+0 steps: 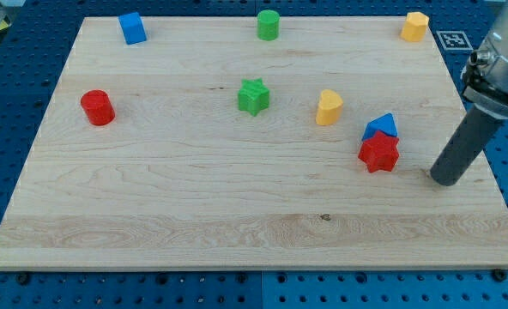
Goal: Drag the red star and the blue triangle towards the center of the board
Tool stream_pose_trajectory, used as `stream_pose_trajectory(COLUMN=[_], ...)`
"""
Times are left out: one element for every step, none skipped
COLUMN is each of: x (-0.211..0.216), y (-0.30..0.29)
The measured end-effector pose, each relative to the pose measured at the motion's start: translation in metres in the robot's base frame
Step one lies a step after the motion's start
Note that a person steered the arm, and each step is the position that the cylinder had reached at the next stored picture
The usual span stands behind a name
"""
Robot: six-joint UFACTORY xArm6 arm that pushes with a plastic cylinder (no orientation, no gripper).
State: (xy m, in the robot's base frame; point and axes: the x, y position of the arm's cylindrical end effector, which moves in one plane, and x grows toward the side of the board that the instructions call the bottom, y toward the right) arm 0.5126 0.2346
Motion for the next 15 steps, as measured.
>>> stream_pose_trajectory(x=[-0.044, -0.066, -0.067, -0.054, -0.043, -0.065, -0.081, -0.049, -0.001, 0.004, -0.015, -0.018, -0.018, -0.025, -0.025], y=[-0.004, -0.021, -0.053, -0.093, -0.122, -0.088, -0.042, -0.013, -0.02, -0.073, -0.112, -0.108, -0.053, -0.032, -0.088])
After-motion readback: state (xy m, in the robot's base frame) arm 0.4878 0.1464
